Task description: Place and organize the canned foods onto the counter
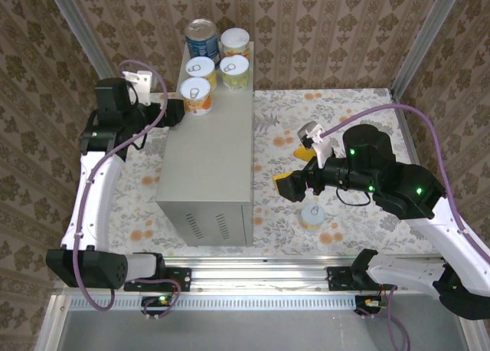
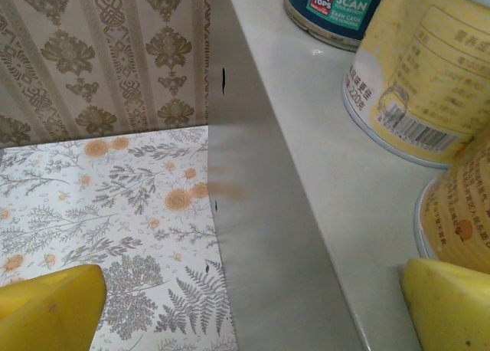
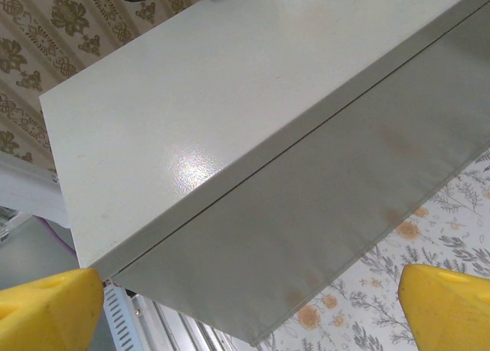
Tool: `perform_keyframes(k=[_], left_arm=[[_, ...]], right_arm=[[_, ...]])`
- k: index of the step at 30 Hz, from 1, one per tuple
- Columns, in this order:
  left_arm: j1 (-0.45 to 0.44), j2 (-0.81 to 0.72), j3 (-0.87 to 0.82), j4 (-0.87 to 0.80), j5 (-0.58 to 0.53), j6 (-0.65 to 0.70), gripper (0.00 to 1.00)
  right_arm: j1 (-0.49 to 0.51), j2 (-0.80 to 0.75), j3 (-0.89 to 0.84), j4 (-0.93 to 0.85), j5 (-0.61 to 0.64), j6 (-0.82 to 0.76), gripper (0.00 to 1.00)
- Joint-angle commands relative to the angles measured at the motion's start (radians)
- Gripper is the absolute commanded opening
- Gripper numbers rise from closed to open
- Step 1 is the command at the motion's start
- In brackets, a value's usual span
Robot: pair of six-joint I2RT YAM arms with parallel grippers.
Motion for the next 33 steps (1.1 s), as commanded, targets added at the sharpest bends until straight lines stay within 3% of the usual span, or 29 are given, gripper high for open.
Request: perform_keyframes(k=[1,16,33], left_arm=[[0.031,0.050,0.017,-0.039,-0.018,0.020,1.00],[0.063,0.155,0.090,-0.077,0.125,0.086,1.00],[0.050,0.178,0.108,-0.096,0.126,0.097,1.00]], right_arm=[[0.007,-0.004,0.008,0.000,0.005,0.009,1.00],[0.007,-0.008,-0.002,0.005,0.004,0.014,1.00],[0.006,-0.005,0.000,0.005,-0.011,0.014,1.00]])
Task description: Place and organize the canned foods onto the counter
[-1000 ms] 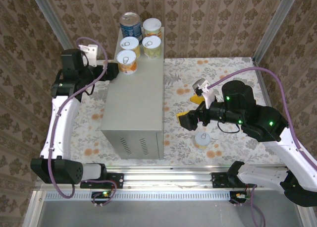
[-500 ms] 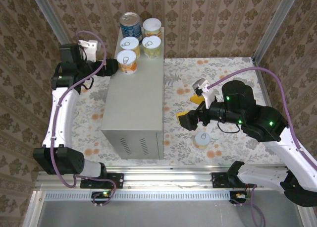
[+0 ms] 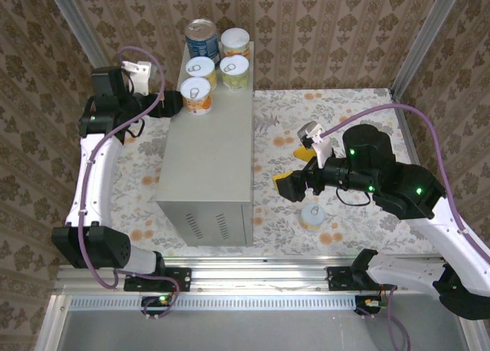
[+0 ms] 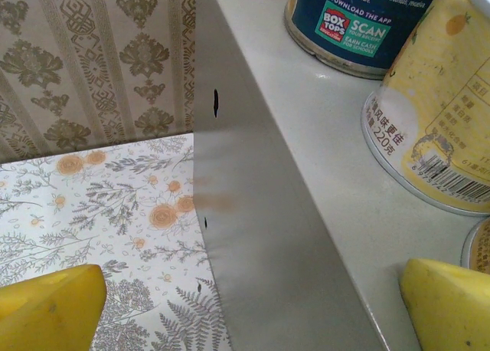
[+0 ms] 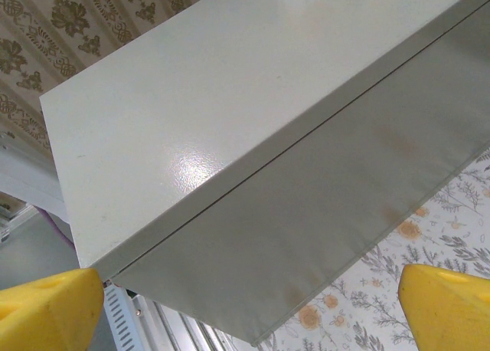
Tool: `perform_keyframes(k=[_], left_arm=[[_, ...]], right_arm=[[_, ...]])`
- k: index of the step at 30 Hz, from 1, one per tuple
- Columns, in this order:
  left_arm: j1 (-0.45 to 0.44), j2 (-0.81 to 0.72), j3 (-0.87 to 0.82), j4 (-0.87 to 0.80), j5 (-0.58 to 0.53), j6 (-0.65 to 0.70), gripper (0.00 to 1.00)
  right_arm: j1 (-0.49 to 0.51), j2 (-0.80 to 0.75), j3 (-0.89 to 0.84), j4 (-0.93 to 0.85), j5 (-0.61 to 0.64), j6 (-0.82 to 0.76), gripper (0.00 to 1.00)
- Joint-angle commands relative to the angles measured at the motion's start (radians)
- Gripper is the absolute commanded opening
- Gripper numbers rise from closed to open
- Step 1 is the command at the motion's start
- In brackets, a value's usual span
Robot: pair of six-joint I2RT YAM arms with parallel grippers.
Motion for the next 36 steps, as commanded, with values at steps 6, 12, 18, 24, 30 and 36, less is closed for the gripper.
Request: perform_keyframes(k=[6,12,18,24,30,36], left_arm=[[-0.009,0.057,0.005,-0.082,-0.016,0.040,1.00],[-0.012,0.063,0.007,-0.082,-0.007,0.037,1.00],[-0.016,0.069,0.009,-0.080,-0.008,0.037,1.00],[-0.019,0.080,0.018,-0.084,-0.004,0.037,1.00],[-0.024,0.083,0.020,-0.086,-0.005,0.038,1.00],[-0.025,0.083,0.015,-0.085,-0.005,0.038,1.00]], right_arm=[[0.005,-0.002,0.008,0.000,-0.009,0.014,1.00],[0.006,0.009,0.019,-0.004,-0.012,0.013,1.00],[0.006,0.014,0.025,-0.006,-0.014,0.010,1.00],[0.007,0.013,0.021,-0.006,-0.012,0.008,1.00],[0.006,0.013,0.020,-0.007,-0.011,0.005,1.00],[0.007,0.008,0.012,-0.007,-0.009,0.007,1.00]])
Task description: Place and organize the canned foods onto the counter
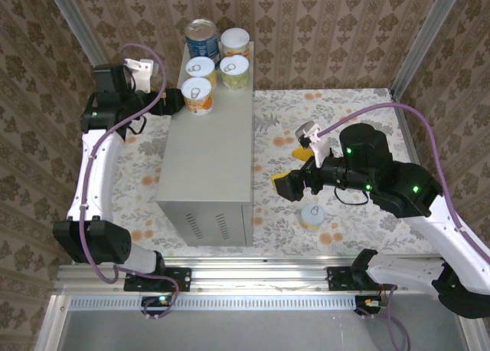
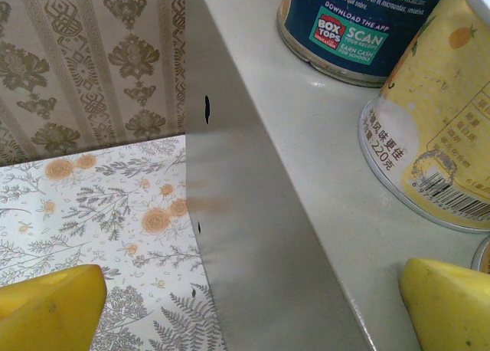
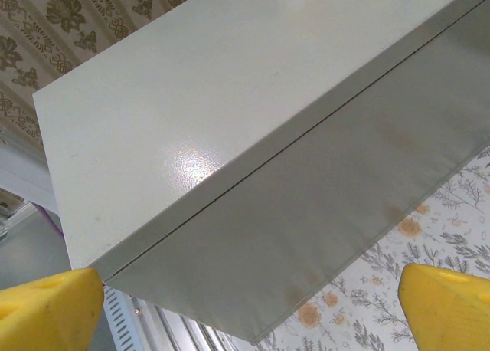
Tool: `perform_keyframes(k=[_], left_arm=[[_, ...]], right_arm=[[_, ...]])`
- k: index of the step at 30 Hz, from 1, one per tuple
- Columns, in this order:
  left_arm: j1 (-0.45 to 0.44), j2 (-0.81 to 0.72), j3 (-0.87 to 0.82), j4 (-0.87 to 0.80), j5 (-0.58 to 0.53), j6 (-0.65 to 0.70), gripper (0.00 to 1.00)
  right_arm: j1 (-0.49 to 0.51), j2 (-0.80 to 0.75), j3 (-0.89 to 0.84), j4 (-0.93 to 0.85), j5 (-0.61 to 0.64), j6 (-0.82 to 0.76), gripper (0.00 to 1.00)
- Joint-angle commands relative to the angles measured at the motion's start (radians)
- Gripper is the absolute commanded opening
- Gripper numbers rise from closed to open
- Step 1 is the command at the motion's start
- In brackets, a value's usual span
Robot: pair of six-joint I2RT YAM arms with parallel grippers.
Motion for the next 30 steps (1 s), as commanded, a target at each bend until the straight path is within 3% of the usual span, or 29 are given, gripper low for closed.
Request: perform_keyframes(k=[1,22,30], left_arm=[[-0.017,0.050,-0.016,-0.079,-0.023,0.036,1.00],[-0.018,0.041,-0.019,-0.076,-0.029,0.026,1.00],[-0.010,-0.035,0.020,-0.130,-0.120,0.006,1.00]], right_arm=[[0.006,-0.006,0.010,-0.006,-0.009,0.008,1.00],[0.007,-0.023,0.003,-0.004,-0.002,0.018,1.00],[0.006,-0.022,-0.007,-0.028,0.083,0.053,1.00]])
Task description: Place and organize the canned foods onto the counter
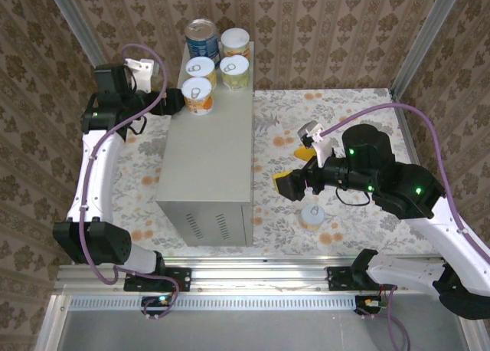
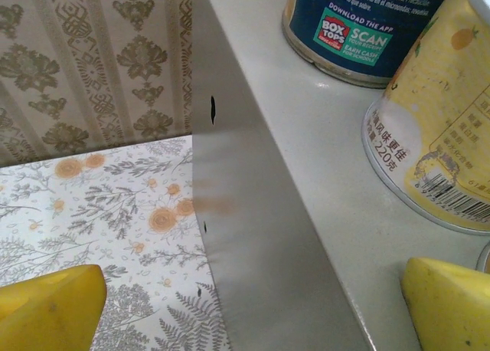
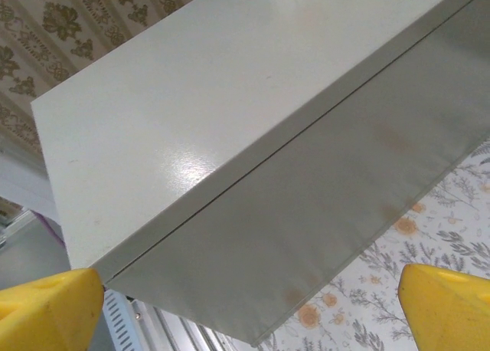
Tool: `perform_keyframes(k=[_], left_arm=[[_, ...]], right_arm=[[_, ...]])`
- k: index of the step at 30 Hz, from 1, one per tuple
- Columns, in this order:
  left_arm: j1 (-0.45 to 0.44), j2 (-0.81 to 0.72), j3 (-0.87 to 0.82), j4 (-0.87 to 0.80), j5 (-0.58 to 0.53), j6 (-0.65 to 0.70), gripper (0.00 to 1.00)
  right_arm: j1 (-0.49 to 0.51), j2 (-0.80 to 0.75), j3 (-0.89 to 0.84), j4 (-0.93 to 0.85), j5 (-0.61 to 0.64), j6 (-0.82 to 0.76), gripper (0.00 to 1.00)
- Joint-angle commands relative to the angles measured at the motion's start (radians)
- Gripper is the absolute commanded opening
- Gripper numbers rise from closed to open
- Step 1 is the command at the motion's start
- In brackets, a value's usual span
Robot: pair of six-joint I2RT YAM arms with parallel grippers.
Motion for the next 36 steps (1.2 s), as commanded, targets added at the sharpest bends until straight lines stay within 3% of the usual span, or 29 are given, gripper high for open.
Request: perform_keyframes(k=[1,7,14,19,28,36], left_arm=[[-0.002,-0.034,0.029,-0.150,-0.101,0.005,1.00],[0.002,-0.128,0.057,-0.289,-0.176,-0.013,1.00],[-0.023,-0.314,0.021,-0.399,-0.146,-0.007,1.00],[-0.100,-0.438,0.035,-0.455,-0.116,-0.022,1.00],[-0.175,-0.534,0.088,-0.461,0.186,-0.114,1.00],[-0.216,-0.558,0.101,-0.446,0.366,-0.121,1.00]], right_arm=[[0.005,-0.009,-0.006,-0.037,0.078,0.036,1.00],[0.005,-0.026,-0.038,-0.093,0.227,0.095,1.00],[0.006,-0.047,-0.156,-0.152,0.383,0.205,1.00],[0.006,-0.086,-0.301,-0.164,0.504,0.322,1.00],[0.006,-0.088,-0.535,-0.148,0.598,0.515,1.00],[0.006,-0.057,-0.731,0.030,0.573,0.600,1.00]])
